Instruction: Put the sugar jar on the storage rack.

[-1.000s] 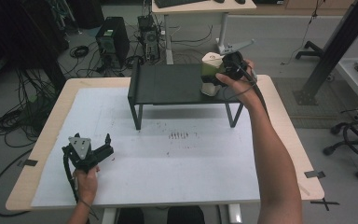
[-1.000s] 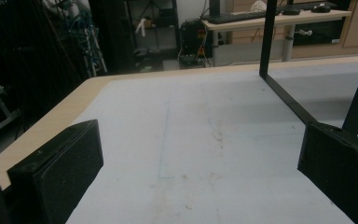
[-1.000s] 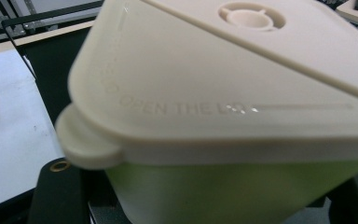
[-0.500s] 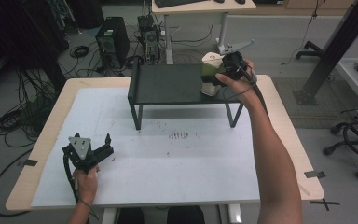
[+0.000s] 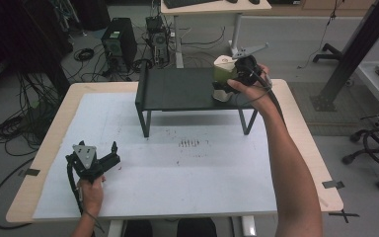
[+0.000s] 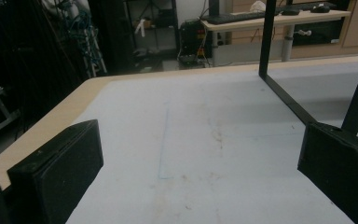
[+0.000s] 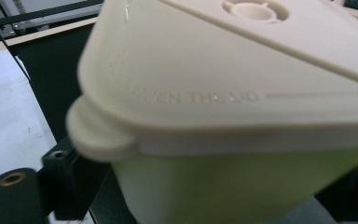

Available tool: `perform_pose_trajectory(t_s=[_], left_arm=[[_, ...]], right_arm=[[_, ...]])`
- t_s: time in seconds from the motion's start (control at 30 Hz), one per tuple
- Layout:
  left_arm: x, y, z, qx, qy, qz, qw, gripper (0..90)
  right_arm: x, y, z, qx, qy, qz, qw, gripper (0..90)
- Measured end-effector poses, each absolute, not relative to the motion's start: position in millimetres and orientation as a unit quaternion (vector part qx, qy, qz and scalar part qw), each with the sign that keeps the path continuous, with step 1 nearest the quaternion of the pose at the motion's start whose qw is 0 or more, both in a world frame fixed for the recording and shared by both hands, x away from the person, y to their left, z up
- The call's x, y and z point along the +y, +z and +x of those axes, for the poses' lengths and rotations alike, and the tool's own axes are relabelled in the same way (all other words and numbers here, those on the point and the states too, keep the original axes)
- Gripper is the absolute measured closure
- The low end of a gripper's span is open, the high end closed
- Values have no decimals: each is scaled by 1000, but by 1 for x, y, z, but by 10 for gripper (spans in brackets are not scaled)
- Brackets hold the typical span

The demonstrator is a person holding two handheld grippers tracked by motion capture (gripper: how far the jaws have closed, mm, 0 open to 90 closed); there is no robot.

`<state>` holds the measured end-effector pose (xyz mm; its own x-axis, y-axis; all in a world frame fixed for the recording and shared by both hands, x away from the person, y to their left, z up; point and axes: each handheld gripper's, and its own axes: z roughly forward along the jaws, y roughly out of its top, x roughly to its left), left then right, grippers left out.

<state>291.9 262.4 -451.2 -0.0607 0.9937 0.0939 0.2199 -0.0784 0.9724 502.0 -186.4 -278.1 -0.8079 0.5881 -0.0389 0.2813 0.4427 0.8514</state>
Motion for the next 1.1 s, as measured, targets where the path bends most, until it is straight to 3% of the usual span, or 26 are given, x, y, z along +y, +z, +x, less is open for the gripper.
perform_pose_trajectory(t_s=[0.23, 1.1], left_arm=[[263, -451, 292, 548, 481, 554, 403, 2], [260, -452, 293, 542, 485, 562, 394, 2]], right_arm=[[-192, -270, 490, 832, 459, 261, 170, 65], [-230, -273, 438, 832, 452, 273, 173, 75]])
